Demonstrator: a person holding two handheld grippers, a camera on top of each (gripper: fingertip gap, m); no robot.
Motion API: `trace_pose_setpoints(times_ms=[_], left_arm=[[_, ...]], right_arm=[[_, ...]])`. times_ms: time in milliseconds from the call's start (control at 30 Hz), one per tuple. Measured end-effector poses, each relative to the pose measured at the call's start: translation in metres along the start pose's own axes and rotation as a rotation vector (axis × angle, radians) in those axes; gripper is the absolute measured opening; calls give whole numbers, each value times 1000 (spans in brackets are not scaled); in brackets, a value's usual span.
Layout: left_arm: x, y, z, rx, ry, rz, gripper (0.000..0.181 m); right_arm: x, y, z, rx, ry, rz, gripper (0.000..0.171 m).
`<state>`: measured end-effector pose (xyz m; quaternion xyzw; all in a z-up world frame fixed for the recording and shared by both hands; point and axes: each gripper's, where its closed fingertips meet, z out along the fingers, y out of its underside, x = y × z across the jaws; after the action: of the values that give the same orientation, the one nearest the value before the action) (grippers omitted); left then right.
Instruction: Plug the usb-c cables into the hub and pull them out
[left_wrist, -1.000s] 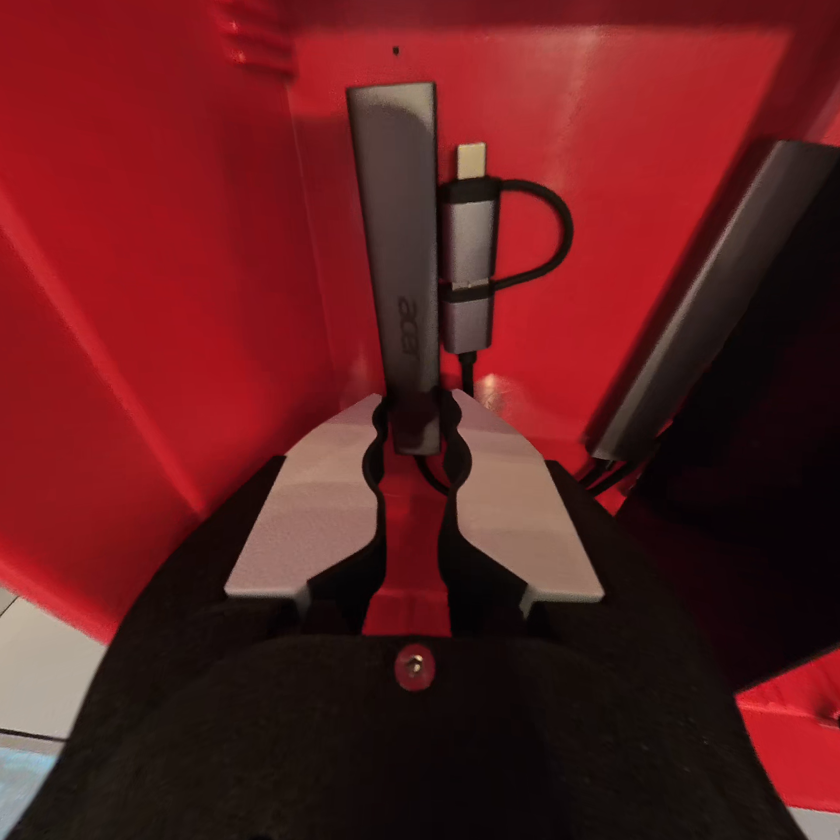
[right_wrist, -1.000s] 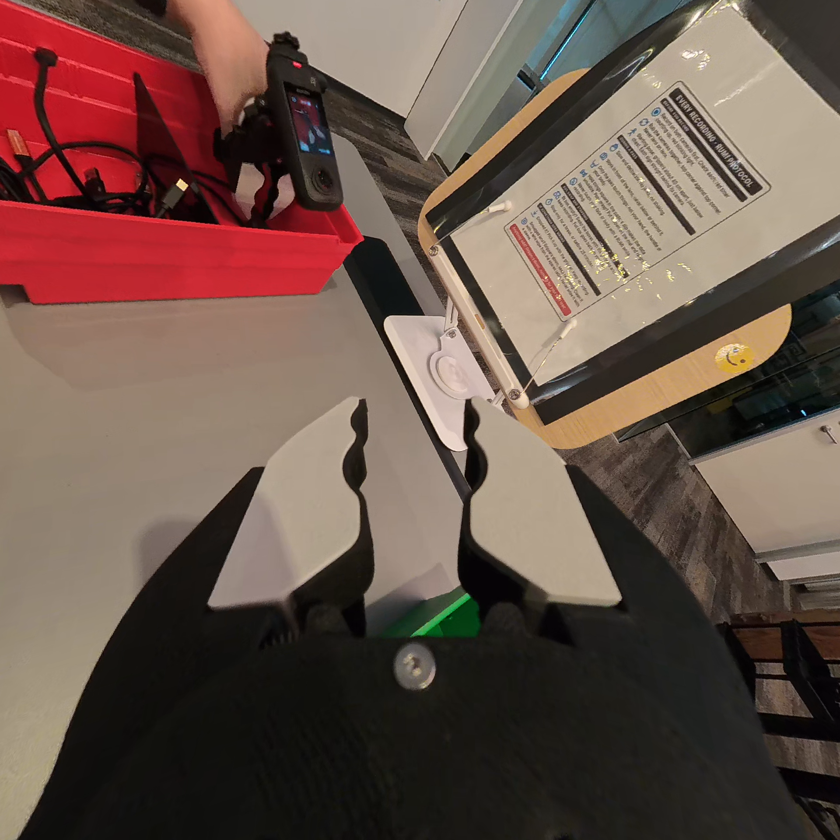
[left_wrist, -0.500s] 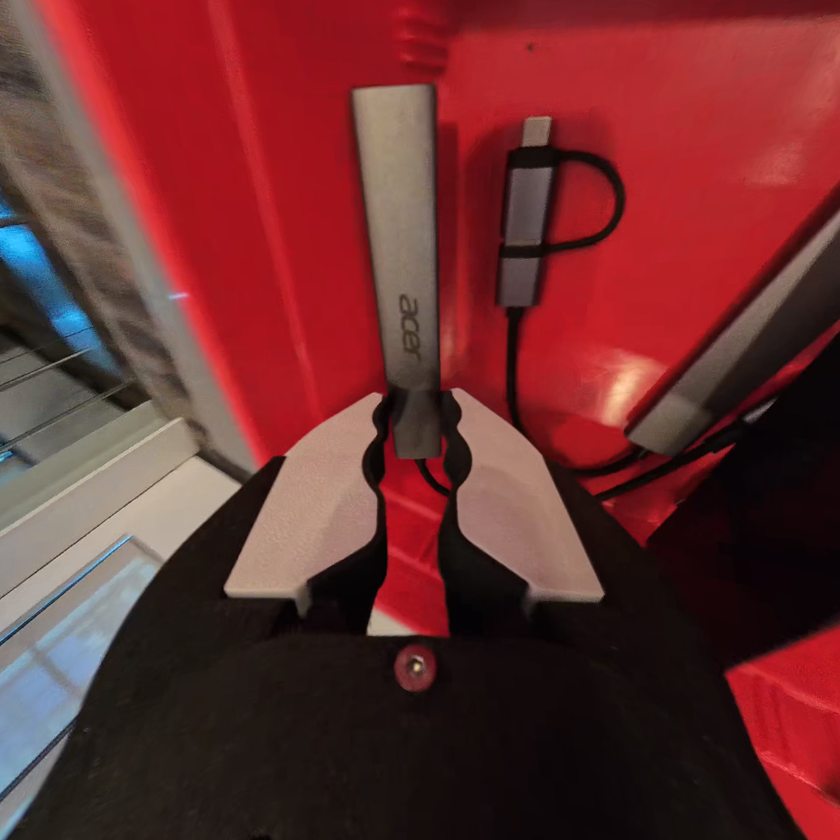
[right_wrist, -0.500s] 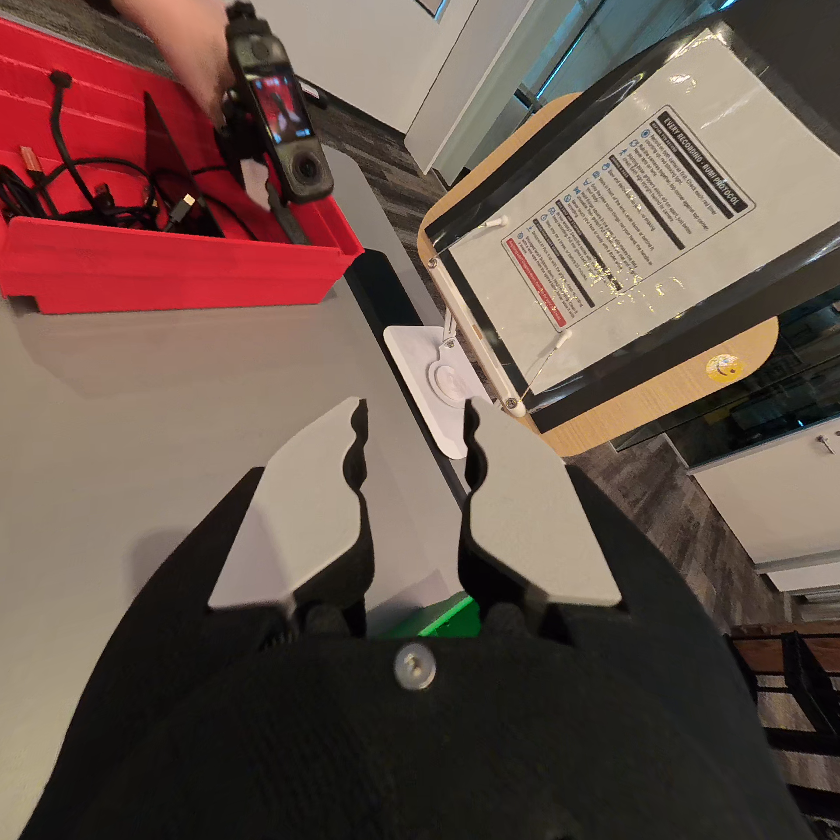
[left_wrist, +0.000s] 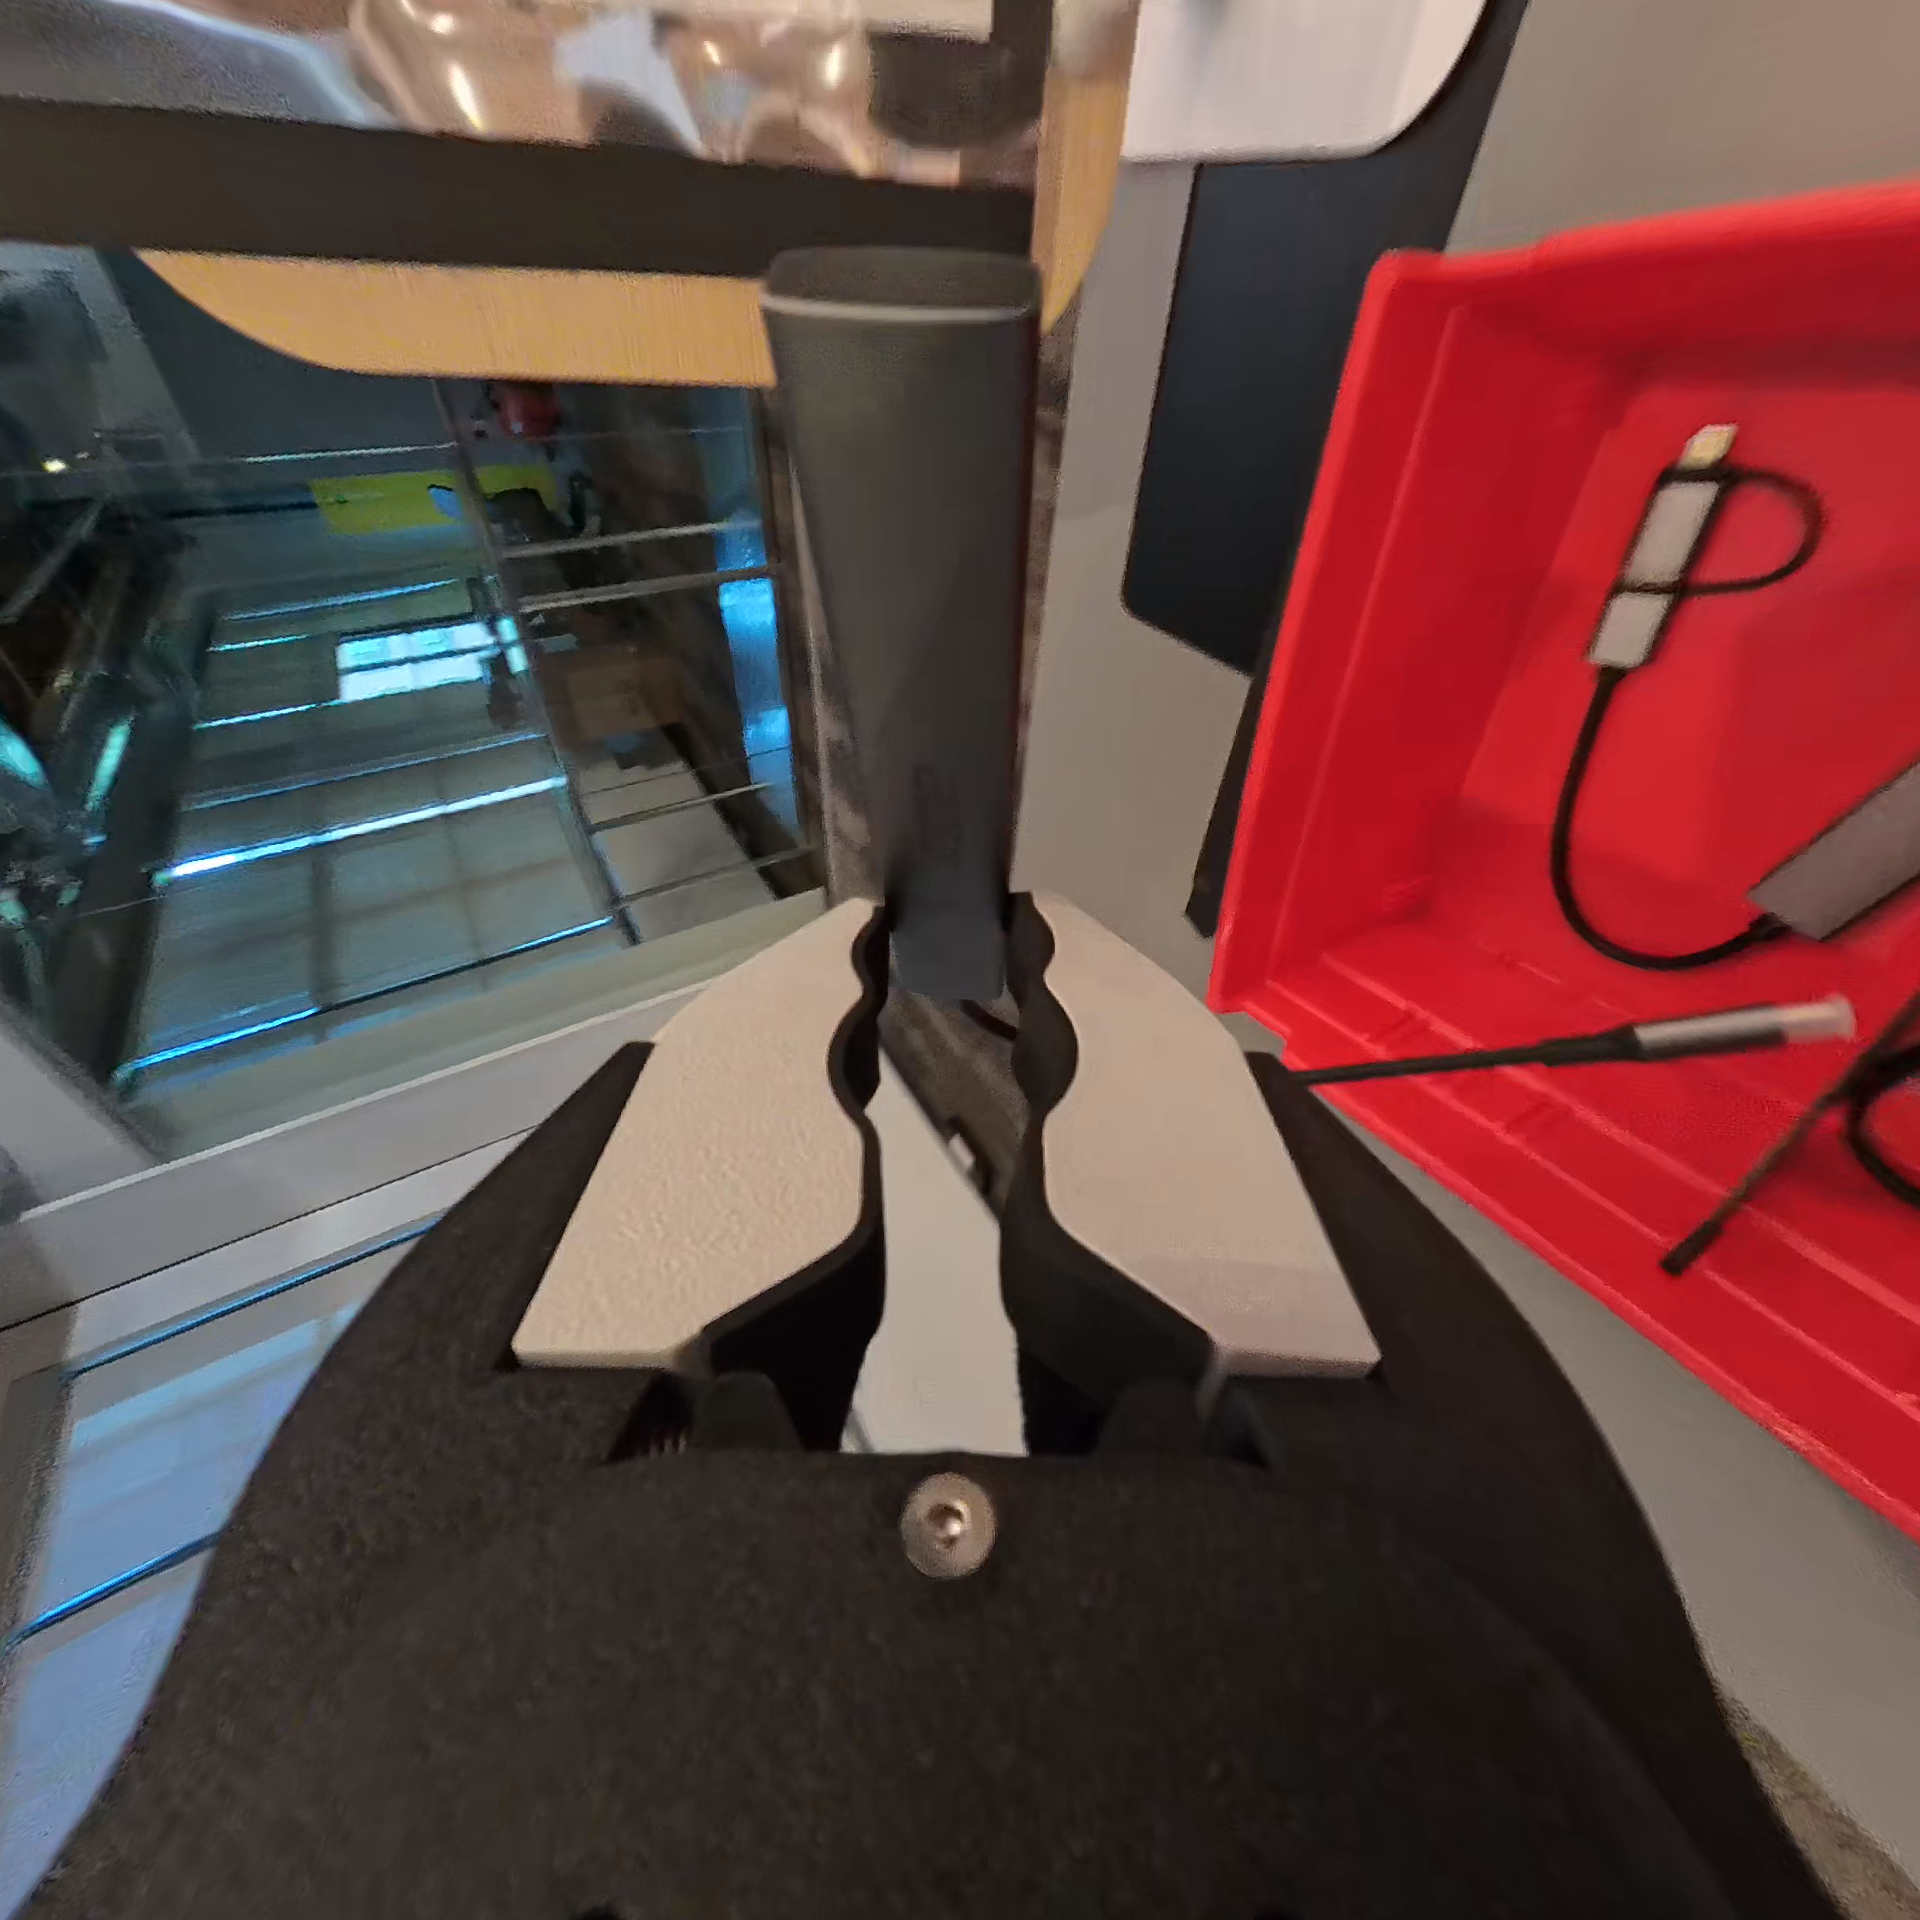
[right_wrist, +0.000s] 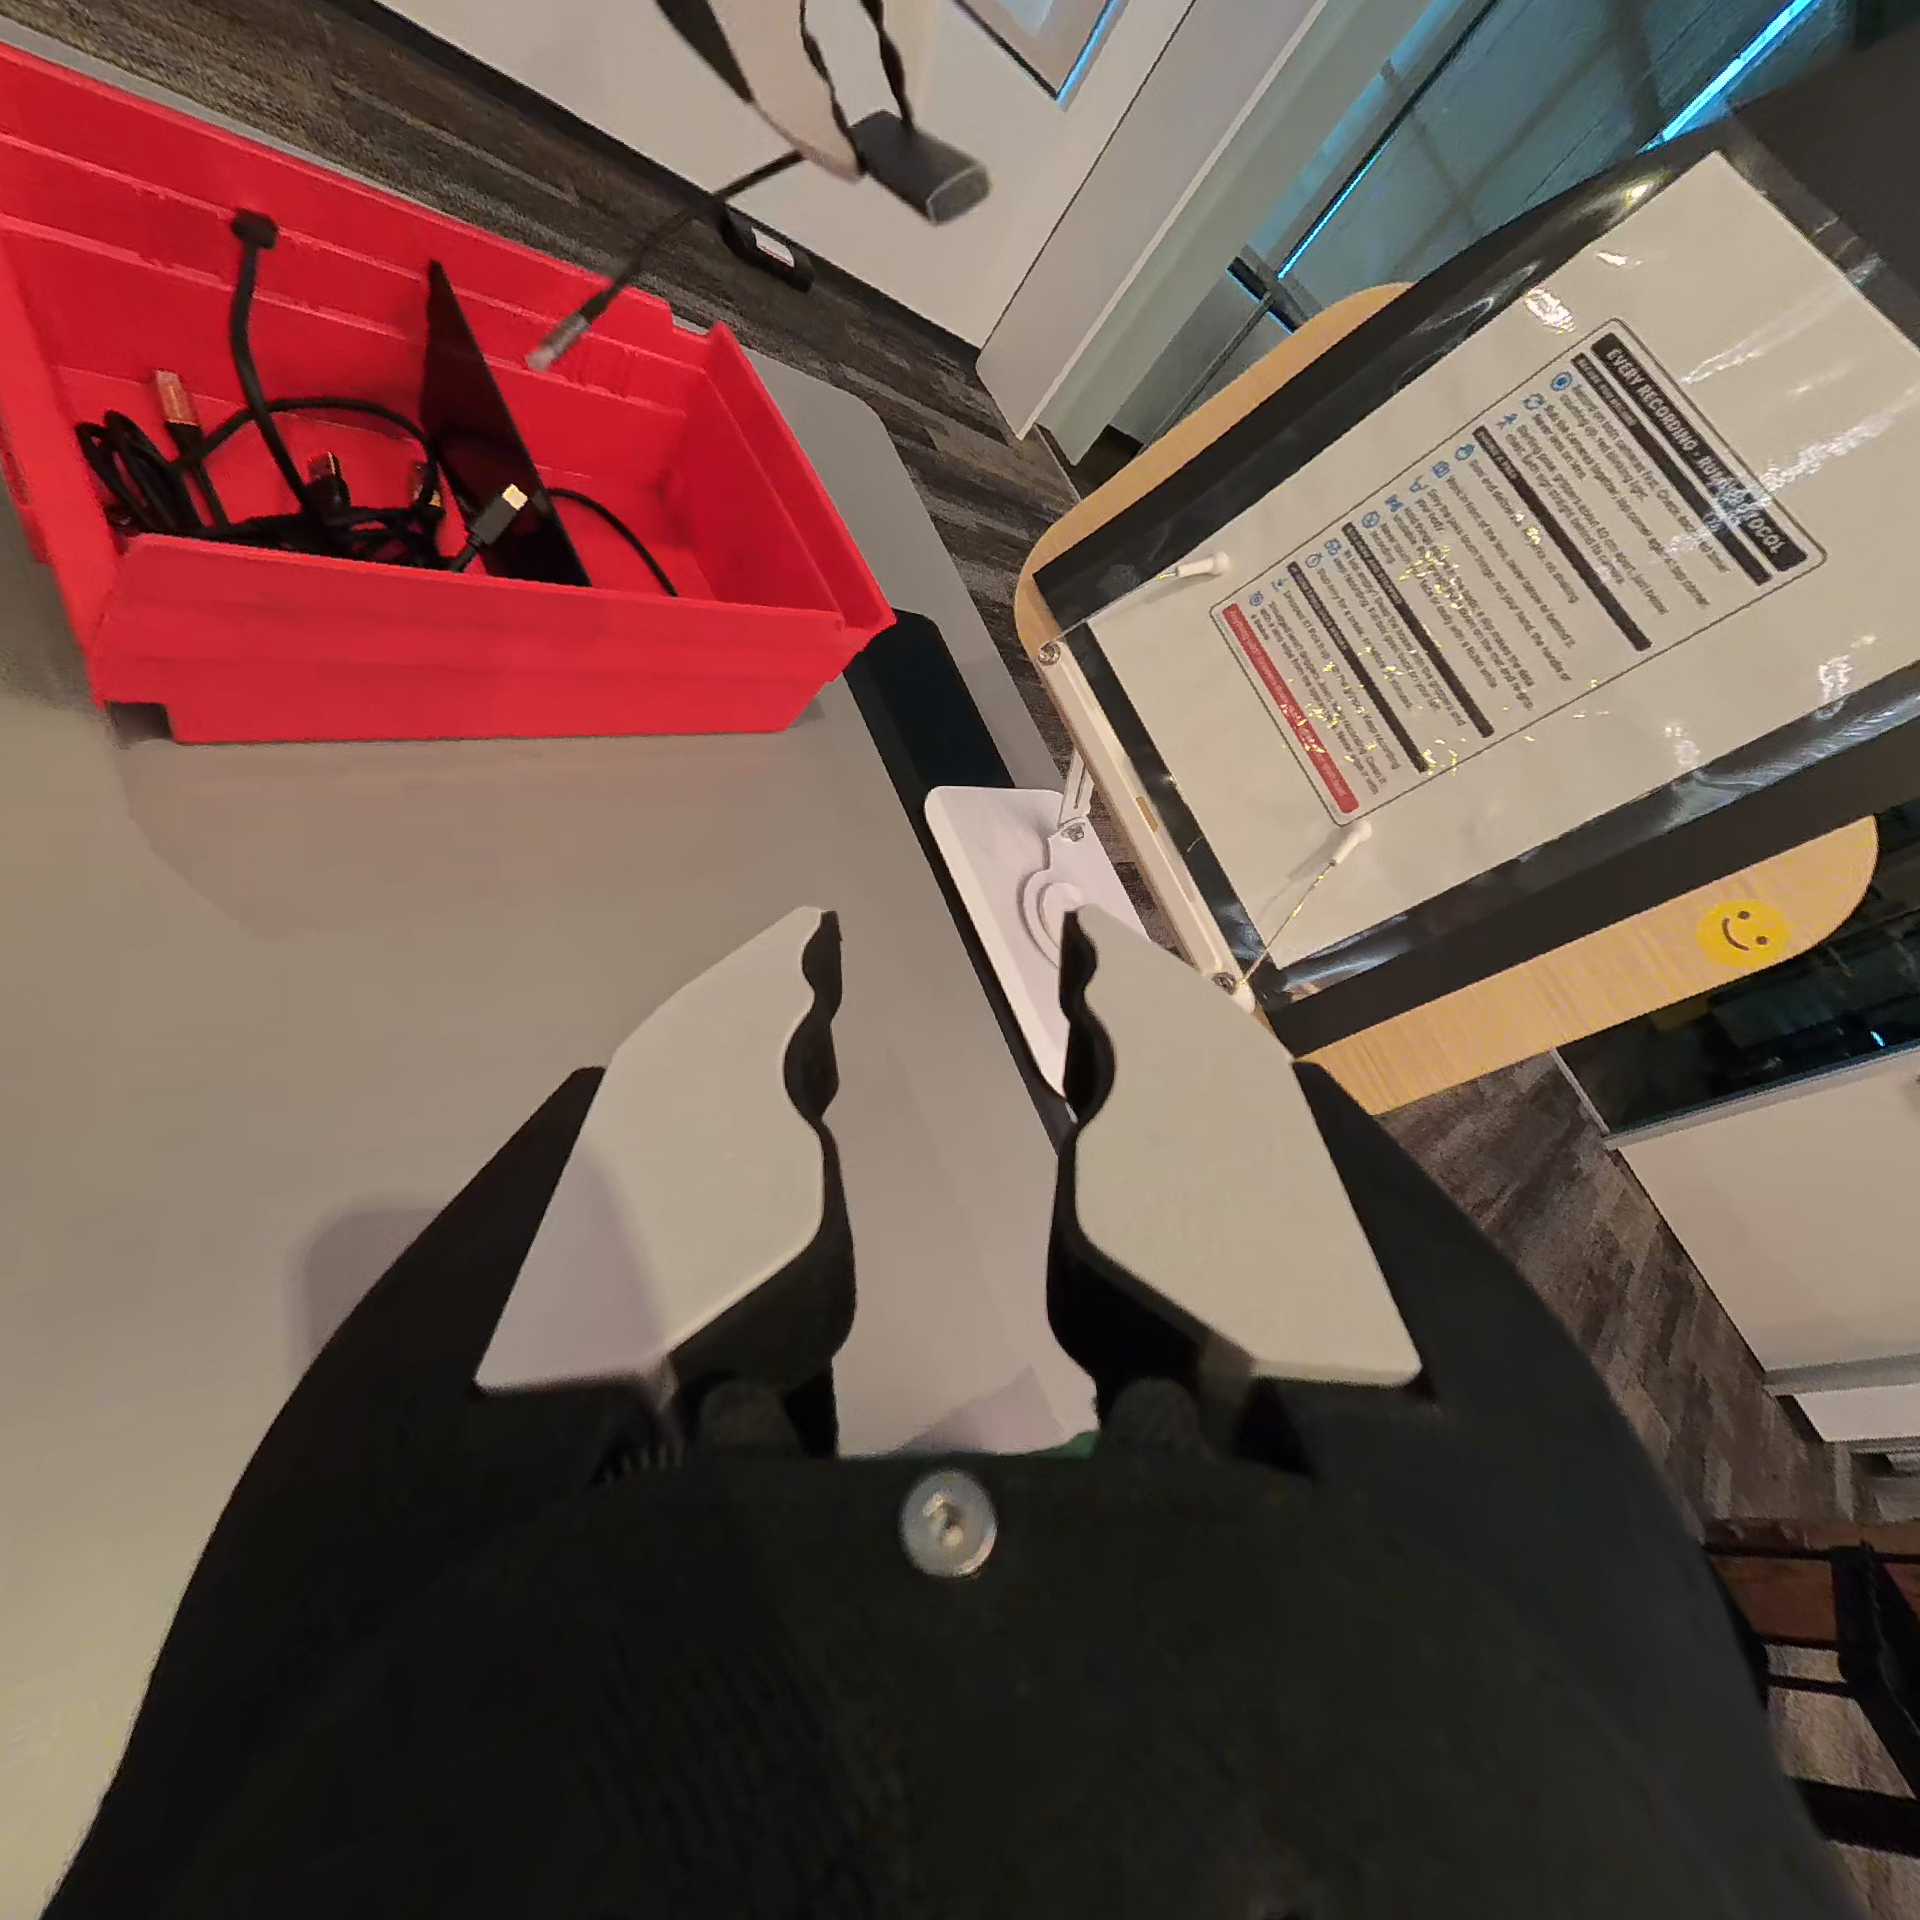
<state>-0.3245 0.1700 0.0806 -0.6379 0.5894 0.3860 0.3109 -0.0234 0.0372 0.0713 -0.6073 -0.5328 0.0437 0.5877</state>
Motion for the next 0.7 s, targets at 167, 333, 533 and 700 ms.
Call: trace_pose_setpoints(times_ms=[167, 333, 533, 700], left_arm=[[8, -39, -38, 196, 89, -92, 21], [39, -97, -78, 345, 177, -52, 21], [110, -186, -107, 475, 205, 287, 21], [183, -237, -96, 488, 204, 643, 21]], right_arm=[[1, -3, -3, 22, -4, 8, 41], [8, -10, -20, 59, 9, 43, 41], [27, -6, -76, 85, 64, 85, 41], [39, 20, -115, 75, 86, 168, 41]])
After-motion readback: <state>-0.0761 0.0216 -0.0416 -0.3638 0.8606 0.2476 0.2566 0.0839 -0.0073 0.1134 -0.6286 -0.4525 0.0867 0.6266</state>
